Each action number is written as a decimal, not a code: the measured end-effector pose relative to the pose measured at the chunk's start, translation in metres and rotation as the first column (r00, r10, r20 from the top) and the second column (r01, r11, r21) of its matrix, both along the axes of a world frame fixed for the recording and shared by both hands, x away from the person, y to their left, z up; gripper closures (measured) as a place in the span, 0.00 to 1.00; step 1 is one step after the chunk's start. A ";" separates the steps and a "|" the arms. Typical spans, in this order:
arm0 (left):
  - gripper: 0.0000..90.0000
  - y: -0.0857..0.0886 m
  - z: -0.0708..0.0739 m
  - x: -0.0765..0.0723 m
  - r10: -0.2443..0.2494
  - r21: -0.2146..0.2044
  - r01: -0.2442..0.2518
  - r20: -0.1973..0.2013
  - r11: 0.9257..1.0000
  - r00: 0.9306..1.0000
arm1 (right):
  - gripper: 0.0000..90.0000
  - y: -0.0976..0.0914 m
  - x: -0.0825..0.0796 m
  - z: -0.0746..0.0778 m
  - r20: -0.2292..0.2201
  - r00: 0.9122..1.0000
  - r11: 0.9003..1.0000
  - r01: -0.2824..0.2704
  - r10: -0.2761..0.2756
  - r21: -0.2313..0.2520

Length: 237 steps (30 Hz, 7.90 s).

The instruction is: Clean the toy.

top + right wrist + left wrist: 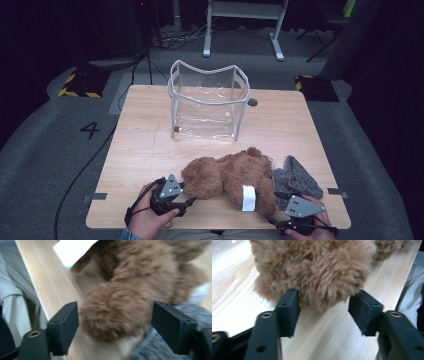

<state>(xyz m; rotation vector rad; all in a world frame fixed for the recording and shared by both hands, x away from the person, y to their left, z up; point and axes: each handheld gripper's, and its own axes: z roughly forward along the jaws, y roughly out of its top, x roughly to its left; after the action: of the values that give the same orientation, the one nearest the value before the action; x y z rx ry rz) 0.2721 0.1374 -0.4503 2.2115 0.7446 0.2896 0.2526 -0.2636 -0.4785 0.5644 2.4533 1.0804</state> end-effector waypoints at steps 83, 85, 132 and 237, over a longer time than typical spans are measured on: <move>0.99 0.008 0.006 0.010 0.093 -0.012 -0.092 0.078 0.996 0.993 | 0.85 -0.072 0.073 0.025 -0.207 0.939 0.961 0.265 -0.276 -0.076; 0.99 0.006 0.006 0.010 0.089 -0.013 -0.088 0.082 0.996 0.993 | 0.85 -0.067 0.068 0.045 -0.149 0.960 0.971 0.237 -0.238 -0.024; 0.76 -0.007 0.007 0.007 0.068 -0.064 -0.062 0.105 0.996 0.992 | 0.81 0.075 0.126 0.082 0.088 0.993 0.994 -0.080 0.074 0.068; 0.42 -0.055 0.000 0.046 0.095 0.048 -0.099 0.063 0.994 0.993 | 0.80 0.110 0.054 0.019 0.046 0.948 0.949 -0.314 0.316 -0.041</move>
<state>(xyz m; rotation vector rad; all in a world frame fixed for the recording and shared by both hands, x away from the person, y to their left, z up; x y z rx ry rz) 0.3179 0.0829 -0.4507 2.2074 0.8209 0.4271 0.3063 -0.1539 -0.4598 0.1311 2.5673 1.1531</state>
